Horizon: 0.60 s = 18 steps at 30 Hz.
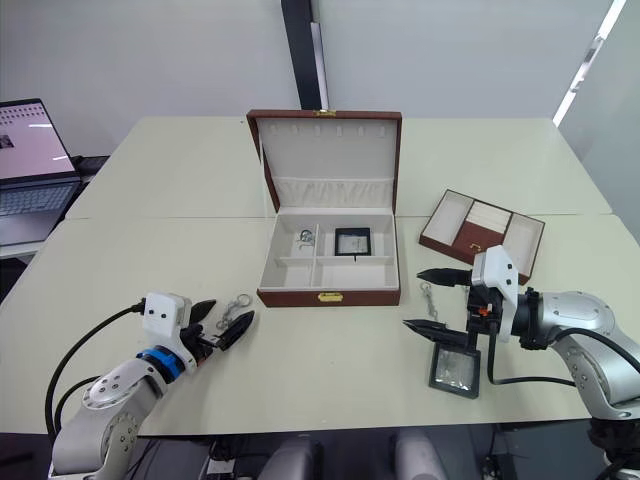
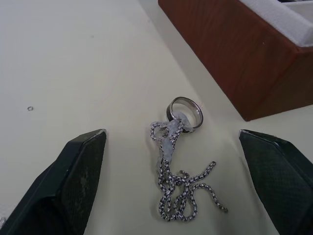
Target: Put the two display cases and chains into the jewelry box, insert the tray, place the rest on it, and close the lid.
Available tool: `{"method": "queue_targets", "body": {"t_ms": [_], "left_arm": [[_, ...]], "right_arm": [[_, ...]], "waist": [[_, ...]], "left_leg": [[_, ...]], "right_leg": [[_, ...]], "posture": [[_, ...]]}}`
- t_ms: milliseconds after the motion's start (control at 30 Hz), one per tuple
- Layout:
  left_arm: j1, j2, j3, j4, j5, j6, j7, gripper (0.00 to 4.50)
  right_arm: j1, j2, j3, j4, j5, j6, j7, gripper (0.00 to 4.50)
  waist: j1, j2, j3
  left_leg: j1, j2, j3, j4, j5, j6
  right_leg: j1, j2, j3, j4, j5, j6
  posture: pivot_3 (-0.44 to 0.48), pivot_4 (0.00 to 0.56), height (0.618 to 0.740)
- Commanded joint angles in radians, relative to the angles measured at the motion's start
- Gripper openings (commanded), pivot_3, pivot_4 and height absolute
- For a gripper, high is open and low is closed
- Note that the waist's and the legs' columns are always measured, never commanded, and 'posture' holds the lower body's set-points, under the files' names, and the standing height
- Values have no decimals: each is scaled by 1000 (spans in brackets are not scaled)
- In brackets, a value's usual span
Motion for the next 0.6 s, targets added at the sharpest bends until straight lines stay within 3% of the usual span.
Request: {"method": "queue_targets", "body": {"t_ms": [33, 600], "left_arm": [[29, 12, -39, 35, 30, 20, -10, 4479], [36, 6, -60, 122, 58, -24, -41, 4479]], "right_arm": [[1, -9, -27, -14, 8, -11, 4, 4500], [-2, -10, -28, -5, 3, -17, 2, 4500]], "waist": [[0, 1, -1], [-1, 15, -10]], "left_leg": [[0, 0, 0, 0, 0, 0], [2, 0, 0, 0, 0, 0]], "right_leg": [[0, 0, 0, 0, 0, 0], [3, 0, 0, -1, 0, 0]], "posture": [[0, 150, 740], [0, 150, 740]]}}
